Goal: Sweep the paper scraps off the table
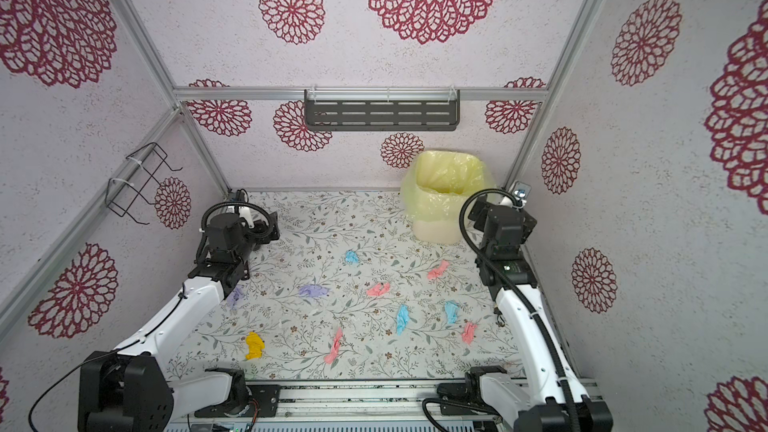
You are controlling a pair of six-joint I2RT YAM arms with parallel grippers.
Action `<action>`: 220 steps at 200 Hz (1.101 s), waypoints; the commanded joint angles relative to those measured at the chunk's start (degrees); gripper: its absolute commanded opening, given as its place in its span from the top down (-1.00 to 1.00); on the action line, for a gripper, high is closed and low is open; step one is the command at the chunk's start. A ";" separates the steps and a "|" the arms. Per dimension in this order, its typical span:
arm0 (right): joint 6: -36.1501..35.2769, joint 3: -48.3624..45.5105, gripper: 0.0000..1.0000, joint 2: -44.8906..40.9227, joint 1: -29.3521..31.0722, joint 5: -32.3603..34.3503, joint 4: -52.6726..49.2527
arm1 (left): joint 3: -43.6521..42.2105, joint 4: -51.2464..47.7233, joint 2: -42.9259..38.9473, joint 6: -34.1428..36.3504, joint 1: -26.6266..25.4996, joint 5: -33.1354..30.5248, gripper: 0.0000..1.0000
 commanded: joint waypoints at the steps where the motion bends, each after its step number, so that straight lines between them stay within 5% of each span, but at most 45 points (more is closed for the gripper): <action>1: 3.96 7.09 -0.98 4.91 -3.51 -7.04 -7.71 | 2.28 -4.93 0.92 -2.37 -0.40 2.73 -0.94; 68: 6.59 23.12 -0.98 20.32 -10.05 -24.56 -10.57 | 1.97 -5.98 0.22 -3.66 -0.44 5.49 -0.94; 166: 9.98 30.77 -0.77 30.76 -11.76 -34.24 -15.01 | 2.49 -6.38 0.39 -4.29 -0.40 7.38 -0.94; 220: 9.99 35.24 -0.48 35.40 -12.13 -38.03 -18.02 | 2.07 -6.60 0.48 -4.69 -0.40 7.37 -0.94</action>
